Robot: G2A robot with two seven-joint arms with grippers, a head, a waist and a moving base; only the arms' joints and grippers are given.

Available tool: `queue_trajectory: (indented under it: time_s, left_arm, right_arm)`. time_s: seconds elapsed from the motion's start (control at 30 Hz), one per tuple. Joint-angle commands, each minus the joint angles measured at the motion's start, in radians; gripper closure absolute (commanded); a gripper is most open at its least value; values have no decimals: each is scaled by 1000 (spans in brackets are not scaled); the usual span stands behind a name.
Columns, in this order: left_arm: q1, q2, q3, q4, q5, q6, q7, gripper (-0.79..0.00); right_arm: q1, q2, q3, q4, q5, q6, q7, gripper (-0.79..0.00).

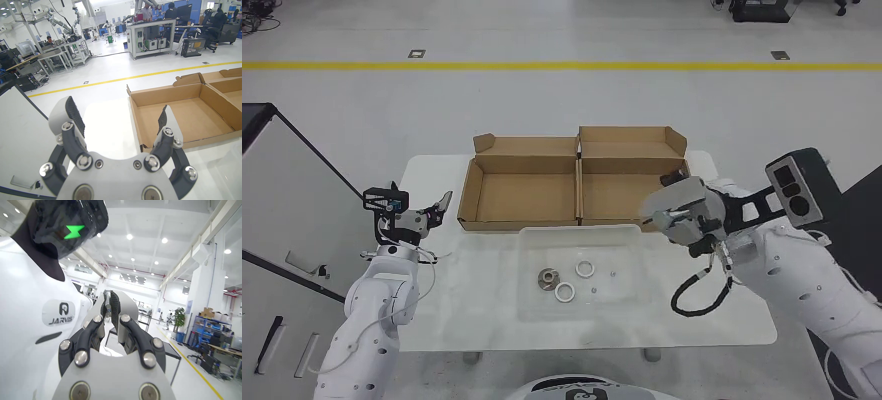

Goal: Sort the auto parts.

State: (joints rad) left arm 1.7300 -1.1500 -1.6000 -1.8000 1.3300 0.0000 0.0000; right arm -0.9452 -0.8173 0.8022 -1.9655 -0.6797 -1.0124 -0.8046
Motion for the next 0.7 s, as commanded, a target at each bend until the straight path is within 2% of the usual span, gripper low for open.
queue_trajectory:
  time_s: [0.0, 0.2, 0.4, 0.67]
  left_arm:
    - [0, 0, 0, 0, 0, 0, 0, -785]
    - [0, 0, 0, 0, 0, 0, 0, -785]
    - [0, 0, 0, 0, 0, 0, 0, -785]
    - [0, 0, 0, 0, 0, 0, 0, -785]
  right_arm:
    - [-7, -9, -2, -21, 30, 0, -3, 0]
    - [-26, -44, -4, -72, 106, 0, -3, 0]
    - [-39, -69, -10, -56, 71, 0, 5, 0]
    - [-62, -74, 13, -13, 41, 7, 182, 0]
